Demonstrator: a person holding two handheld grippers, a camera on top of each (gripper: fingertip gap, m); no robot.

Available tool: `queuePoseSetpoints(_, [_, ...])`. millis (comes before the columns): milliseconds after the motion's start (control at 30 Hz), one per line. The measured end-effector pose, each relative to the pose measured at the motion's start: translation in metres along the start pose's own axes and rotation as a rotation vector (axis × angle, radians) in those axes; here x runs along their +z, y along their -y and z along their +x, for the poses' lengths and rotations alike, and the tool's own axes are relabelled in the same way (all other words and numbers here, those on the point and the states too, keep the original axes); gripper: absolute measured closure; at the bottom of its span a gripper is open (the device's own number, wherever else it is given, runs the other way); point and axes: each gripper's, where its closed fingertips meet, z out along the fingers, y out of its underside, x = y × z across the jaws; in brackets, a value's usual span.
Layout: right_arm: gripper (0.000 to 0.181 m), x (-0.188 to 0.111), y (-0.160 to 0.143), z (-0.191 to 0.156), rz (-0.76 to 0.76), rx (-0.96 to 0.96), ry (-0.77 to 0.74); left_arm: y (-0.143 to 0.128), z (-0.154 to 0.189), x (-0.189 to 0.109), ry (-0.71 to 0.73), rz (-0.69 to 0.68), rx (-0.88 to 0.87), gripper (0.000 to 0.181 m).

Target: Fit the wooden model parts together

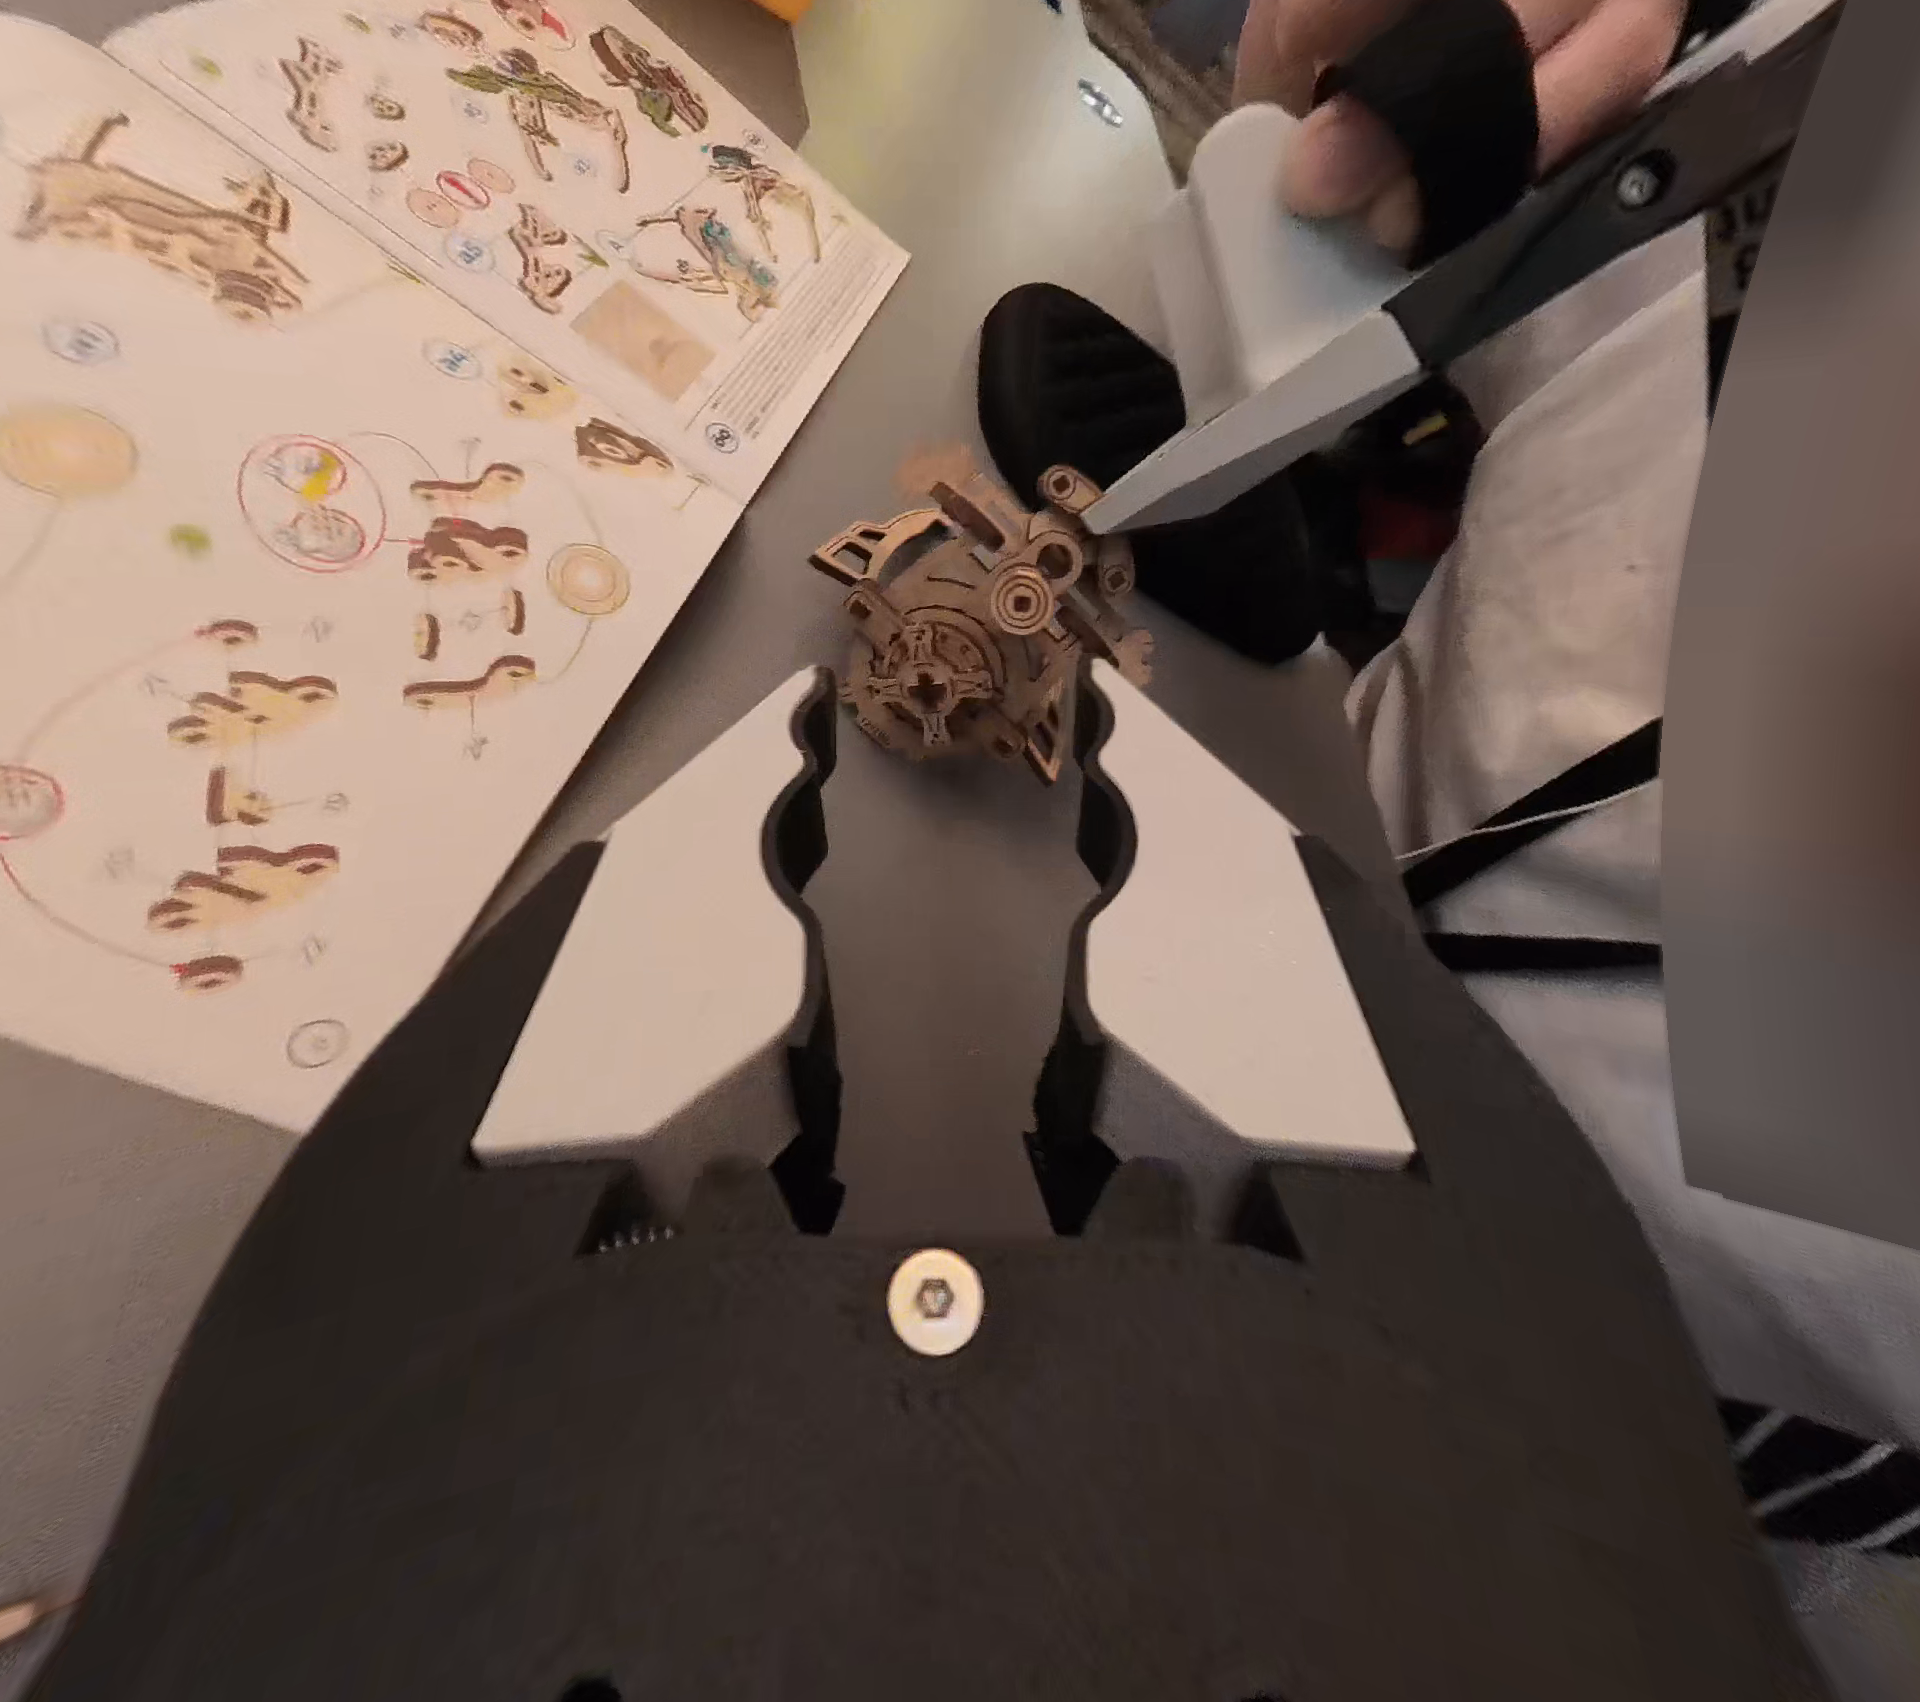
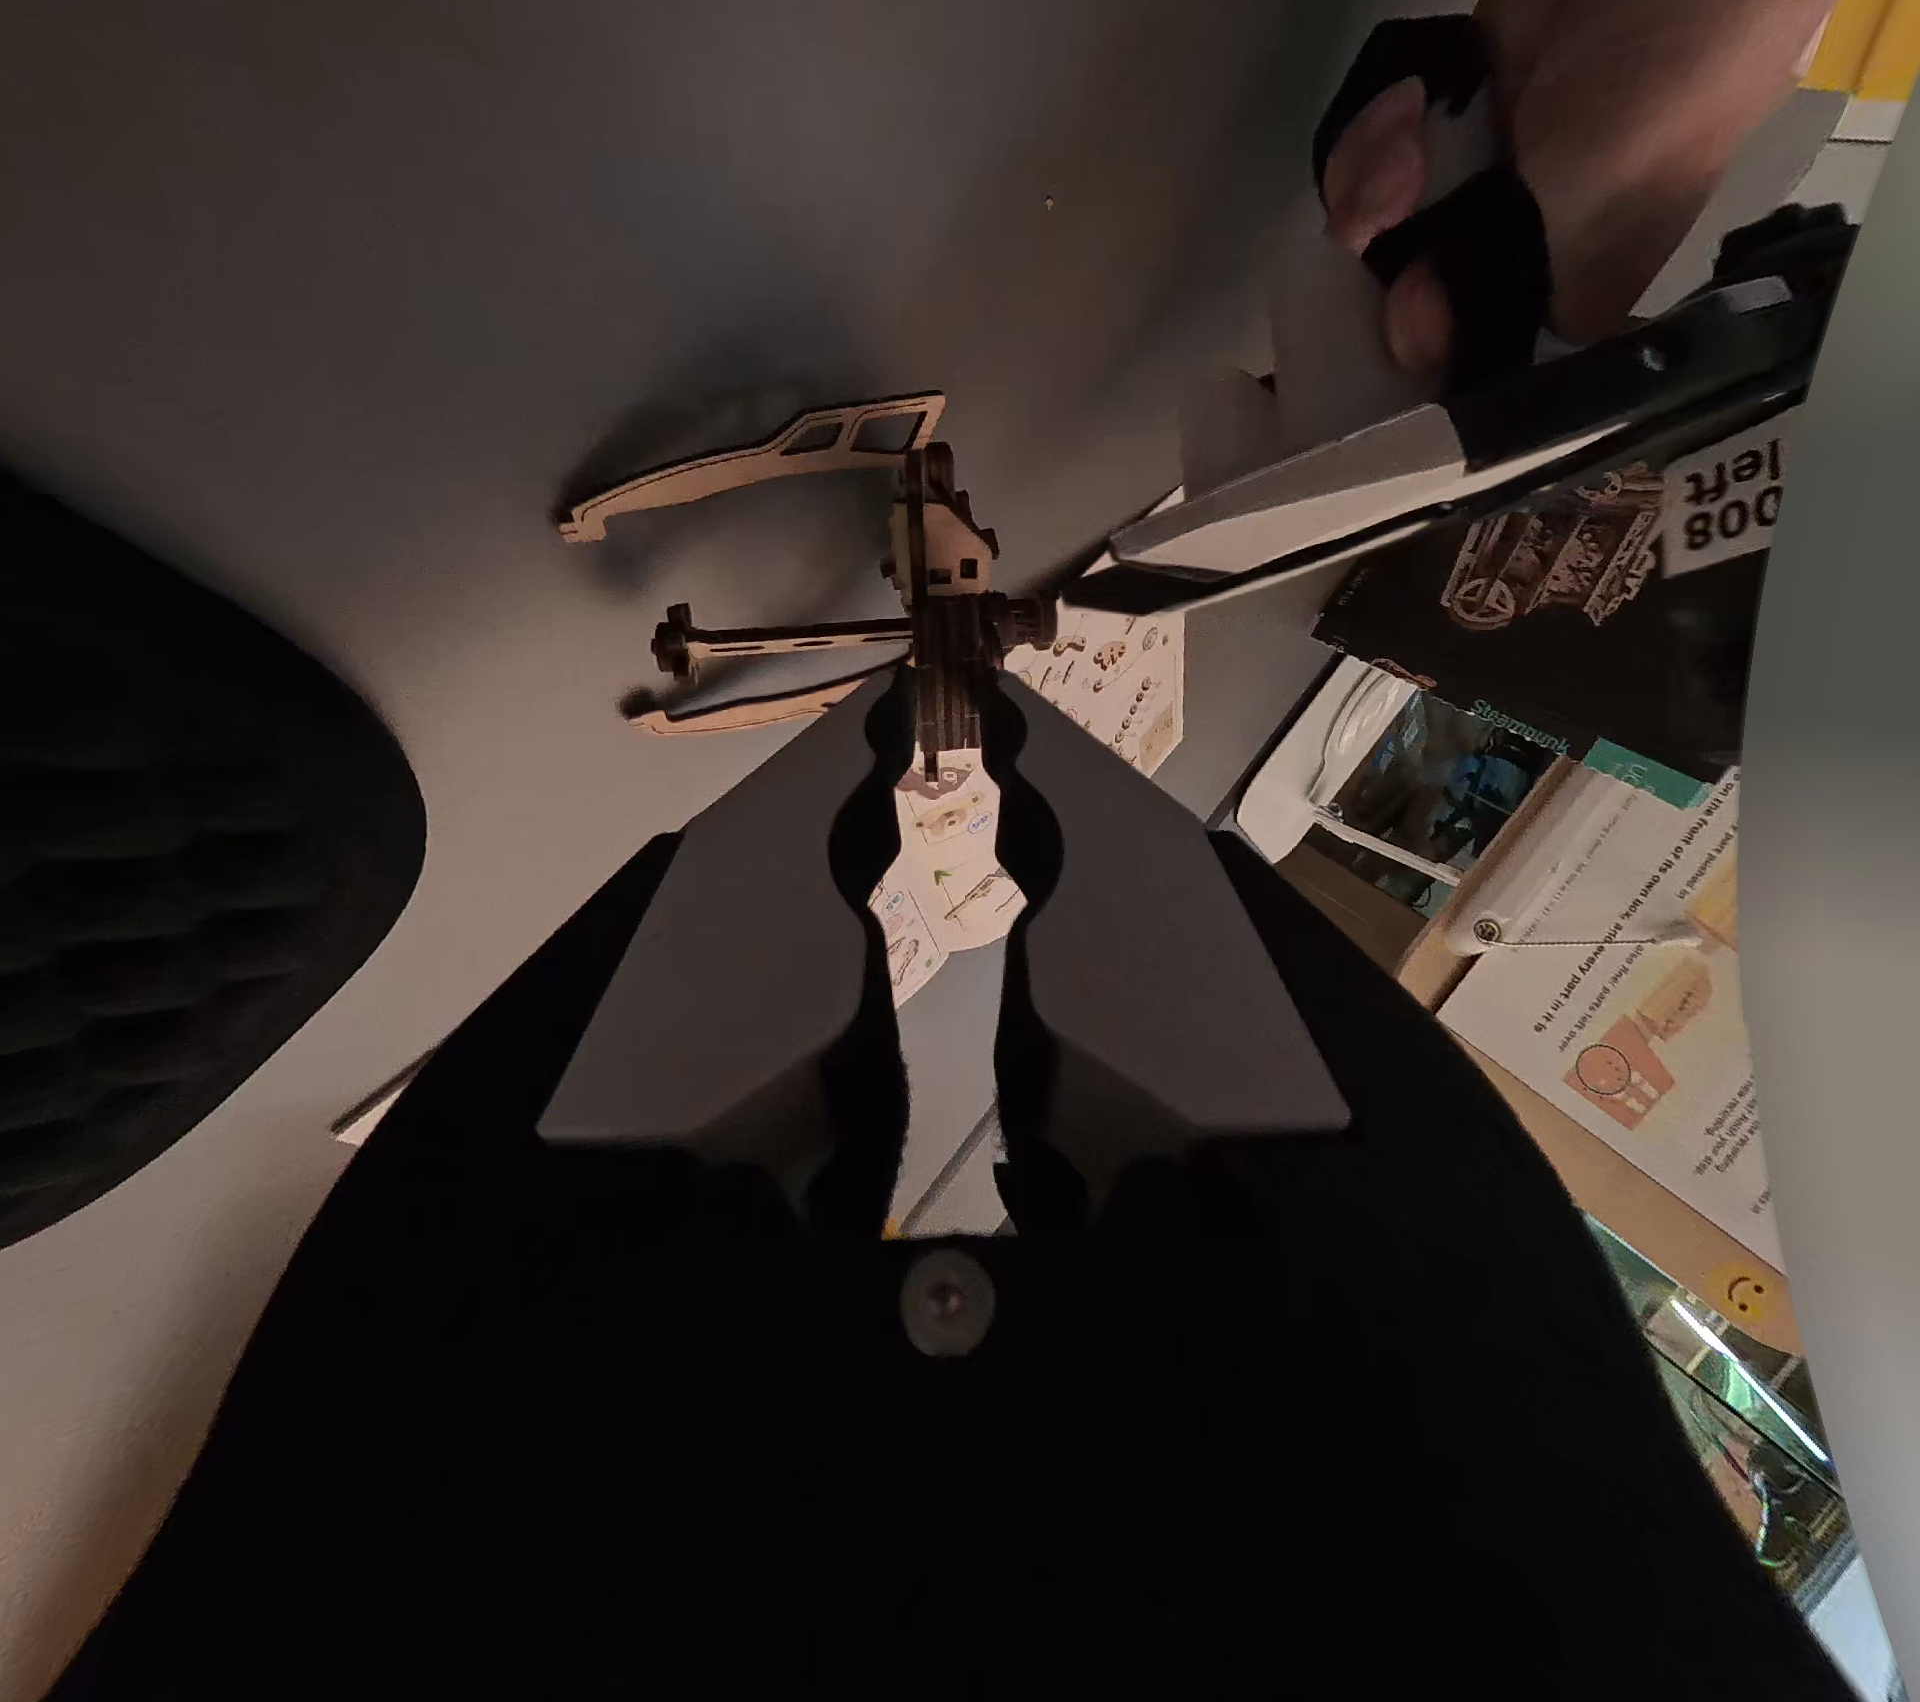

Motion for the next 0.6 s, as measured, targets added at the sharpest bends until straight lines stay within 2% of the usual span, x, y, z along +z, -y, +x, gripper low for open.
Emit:
queuePoseSetpoints(67, [0.170,-0.001,0.001,0.000,0.005,-0.001,-0.004,-0.002,0.000,0.005,-0.003,0.009,-0.043,0.136])
queuePoseSetpoints(200, [0.170,0.000,-0.001,0.001,-0.006,-0.005,-0.016,-0.012,0.000,0.016,0.039,-0.058,-0.059,0.117])
queuePoseSetpoints(300, [0.170,0.000,-0.003,0.001,-0.009,-0.008,-0.022,-0.015,0.002,0.022,0.059,-0.056,-0.086,0.115])
queuePoseSetpoints(433, [0.170,0.000,-0.001,0.003,-0.007,-0.016,-0.030,-0.010,0.005,0.026,0.009,-0.016,-0.157,0.114])
queuePoseSetpoints(600, [0.170,0.001,-0.001,0.004,-0.011,-0.019,-0.029,-0.011,0.001,0.027,-0.018,0.003,-0.188,0.124])
